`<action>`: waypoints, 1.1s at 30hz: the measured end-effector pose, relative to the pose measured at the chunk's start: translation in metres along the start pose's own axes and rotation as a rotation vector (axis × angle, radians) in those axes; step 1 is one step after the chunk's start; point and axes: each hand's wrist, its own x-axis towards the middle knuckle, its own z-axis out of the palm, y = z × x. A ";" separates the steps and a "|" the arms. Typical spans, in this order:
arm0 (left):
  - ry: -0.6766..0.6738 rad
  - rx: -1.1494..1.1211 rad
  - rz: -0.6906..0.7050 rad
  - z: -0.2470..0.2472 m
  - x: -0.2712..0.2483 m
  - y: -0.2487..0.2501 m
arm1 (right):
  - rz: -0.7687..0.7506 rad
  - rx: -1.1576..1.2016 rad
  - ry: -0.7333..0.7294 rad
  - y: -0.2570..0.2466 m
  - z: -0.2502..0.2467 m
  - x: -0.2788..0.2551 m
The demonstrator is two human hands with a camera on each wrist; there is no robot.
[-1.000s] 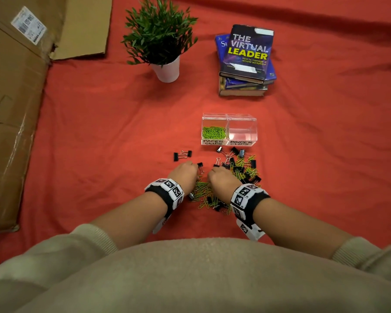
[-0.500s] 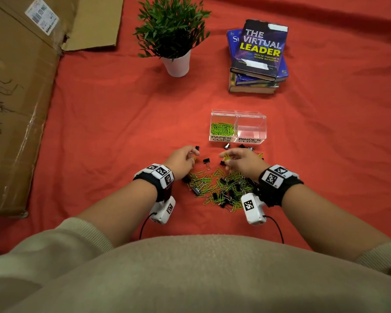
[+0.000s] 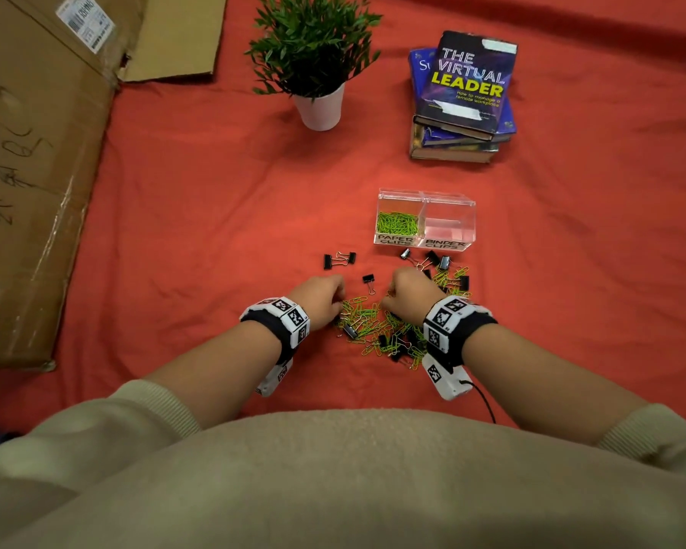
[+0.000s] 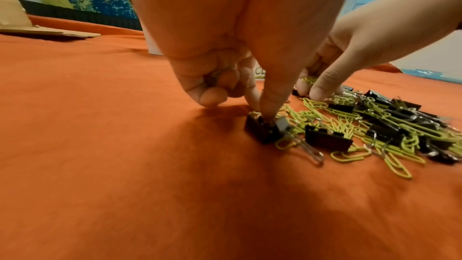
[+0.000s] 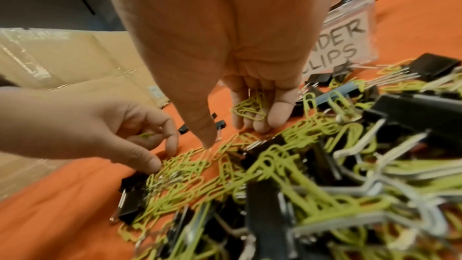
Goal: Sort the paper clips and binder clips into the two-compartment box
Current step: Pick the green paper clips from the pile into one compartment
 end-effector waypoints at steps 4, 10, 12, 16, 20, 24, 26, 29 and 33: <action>-0.042 0.014 0.022 0.000 -0.003 0.000 | -0.055 -0.090 -0.044 -0.009 0.016 0.003; -0.046 0.142 0.119 -0.001 0.000 0.004 | -0.119 -0.099 -0.028 -0.013 0.029 0.003; -0.045 0.174 0.129 0.000 0.001 0.006 | -0.157 -0.087 -0.037 -0.013 0.030 0.002; -0.044 0.213 0.113 0.000 0.004 0.008 | -0.219 -0.077 -0.049 -0.009 0.035 -0.001; -0.063 0.277 0.108 0.001 0.006 0.012 | -0.265 -0.091 -0.046 -0.006 0.040 -0.006; -0.087 0.354 0.127 0.003 0.006 0.014 | -0.271 -0.111 -0.064 -0.003 0.041 -0.005; -0.099 0.390 0.131 0.004 0.005 0.015 | -0.277 -0.083 -0.078 -0.003 0.038 -0.004; -0.109 0.434 0.126 0.005 0.004 0.018 | -0.177 0.045 -0.137 -0.002 0.021 -0.001; -0.122 0.440 0.125 0.004 0.004 0.020 | -0.040 0.333 -0.062 0.003 -0.022 0.007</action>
